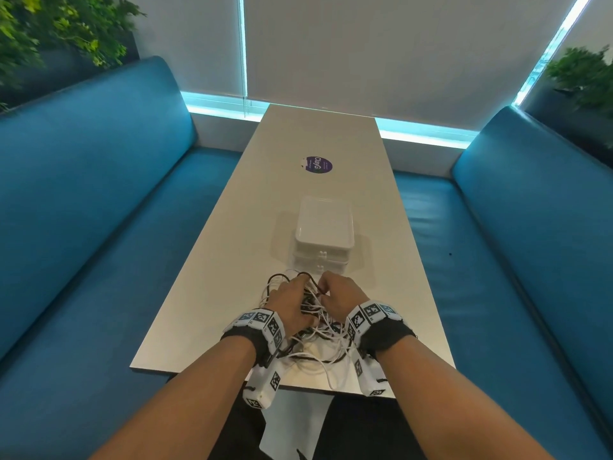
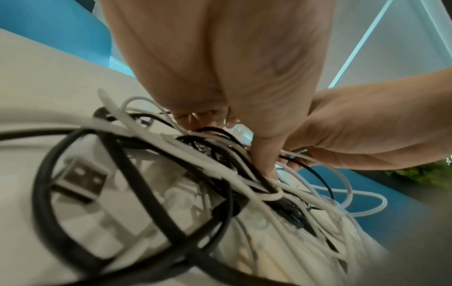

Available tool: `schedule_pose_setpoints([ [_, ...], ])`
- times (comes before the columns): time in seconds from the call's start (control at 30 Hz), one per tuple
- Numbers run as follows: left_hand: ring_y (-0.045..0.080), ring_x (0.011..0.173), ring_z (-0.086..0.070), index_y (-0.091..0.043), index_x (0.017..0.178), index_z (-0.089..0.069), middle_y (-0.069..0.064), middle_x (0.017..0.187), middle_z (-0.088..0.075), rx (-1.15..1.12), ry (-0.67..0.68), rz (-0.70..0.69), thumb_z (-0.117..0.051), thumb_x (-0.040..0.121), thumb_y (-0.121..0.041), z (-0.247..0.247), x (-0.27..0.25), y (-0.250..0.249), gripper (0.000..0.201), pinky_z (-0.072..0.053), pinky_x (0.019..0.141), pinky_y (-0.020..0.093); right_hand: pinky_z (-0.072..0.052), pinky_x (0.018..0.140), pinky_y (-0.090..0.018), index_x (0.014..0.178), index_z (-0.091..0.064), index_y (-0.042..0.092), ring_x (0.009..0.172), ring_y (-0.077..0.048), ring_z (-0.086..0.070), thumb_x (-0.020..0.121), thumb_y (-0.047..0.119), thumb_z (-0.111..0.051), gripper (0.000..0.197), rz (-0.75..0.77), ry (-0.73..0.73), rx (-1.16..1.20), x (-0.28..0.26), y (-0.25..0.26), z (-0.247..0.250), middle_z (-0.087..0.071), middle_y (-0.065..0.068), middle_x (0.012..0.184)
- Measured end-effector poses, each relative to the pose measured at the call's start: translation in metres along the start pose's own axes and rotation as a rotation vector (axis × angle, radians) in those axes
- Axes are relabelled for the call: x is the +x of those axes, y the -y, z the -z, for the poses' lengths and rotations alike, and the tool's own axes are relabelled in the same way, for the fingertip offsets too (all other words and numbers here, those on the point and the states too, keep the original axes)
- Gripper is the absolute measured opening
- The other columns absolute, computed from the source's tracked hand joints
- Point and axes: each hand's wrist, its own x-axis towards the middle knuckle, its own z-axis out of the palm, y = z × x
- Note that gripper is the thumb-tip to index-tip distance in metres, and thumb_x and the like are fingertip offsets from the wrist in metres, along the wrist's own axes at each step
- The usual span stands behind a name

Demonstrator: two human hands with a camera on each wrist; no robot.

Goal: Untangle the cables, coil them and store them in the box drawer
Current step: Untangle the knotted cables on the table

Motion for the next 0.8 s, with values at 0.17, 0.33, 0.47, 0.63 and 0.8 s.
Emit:
schedule_pose_setpoints([
  [0.17, 0.022, 0.123, -0.047, -0.023, 0.131, -0.044, -0.003, 0.134, -0.039, 0.053, -0.078, -0.072, -0.081, 0.075, -0.035, -0.005, 0.000, -0.002, 0.068, -0.037, 0.102, 0.040, -0.043, 0.071, -0.030, 0.103, -0.055, 0.013, 0.085, -0.024, -0.059, 0.089, 0.013, -0.060, 0.014, 0.000, -0.041, 0.067, -0.003, -0.008, 0.011, -0.064, -0.004, 0.094],
  [0.33, 0.023, 0.107, -0.054, -0.023, 0.118, -0.051, -0.003, 0.120, -0.044, 0.063, -0.070, -0.105, -0.076, 0.080, -0.044, 0.003, -0.001, -0.001, 0.050, -0.039, 0.094, 0.038, -0.043, 0.084, -0.025, 0.098, -0.065, 0.019, 0.100, -0.020, -0.060, 0.089, 0.008, -0.058, 0.016, -0.109, -0.002, 0.026, -0.007, -0.041, 0.037, -0.067, -0.002, 0.105],
  [0.47, 0.023, 0.100, -0.055, -0.027, 0.108, -0.053, -0.006, 0.110, -0.043, 0.035, -0.058, -0.093, -0.073, 0.079, -0.051, 0.015, 0.002, 0.002, 0.043, -0.047, 0.093, 0.042, -0.045, 0.082, -0.026, 0.083, -0.063, 0.029, 0.099, -0.018, -0.062, 0.086, 0.006, -0.060, 0.024, -0.181, 0.107, -0.022, -0.018, -0.060, 0.049, -0.067, 0.001, 0.105],
  [0.63, 0.020, 0.093, -0.055, -0.023, 0.098, -0.057, -0.005, 0.103, -0.046, 0.086, -0.112, -0.108, -0.073, 0.083, -0.048, 0.021, 0.004, 0.001, 0.034, -0.048, 0.084, 0.037, -0.043, 0.083, -0.024, 0.097, -0.064, 0.028, 0.106, -0.021, -0.060, 0.084, 0.007, -0.058, 0.026, -0.237, 0.180, -0.128, -0.030, -0.070, 0.048, -0.064, 0.001, 0.114],
  [0.8, 0.020, 0.093, -0.054, -0.026, 0.088, -0.054, -0.005, 0.099, -0.047, 0.110, -0.168, -0.130, -0.072, 0.087, -0.039, 0.024, 0.004, -0.003, 0.022, -0.046, 0.080, 0.034, -0.043, 0.088, -0.025, 0.121, -0.060, 0.019, 0.114, -0.023, -0.057, 0.087, 0.007, -0.060, 0.036, -0.228, 0.185, -0.244, -0.036, -0.076, 0.038, -0.061, -0.003, 0.124],
])
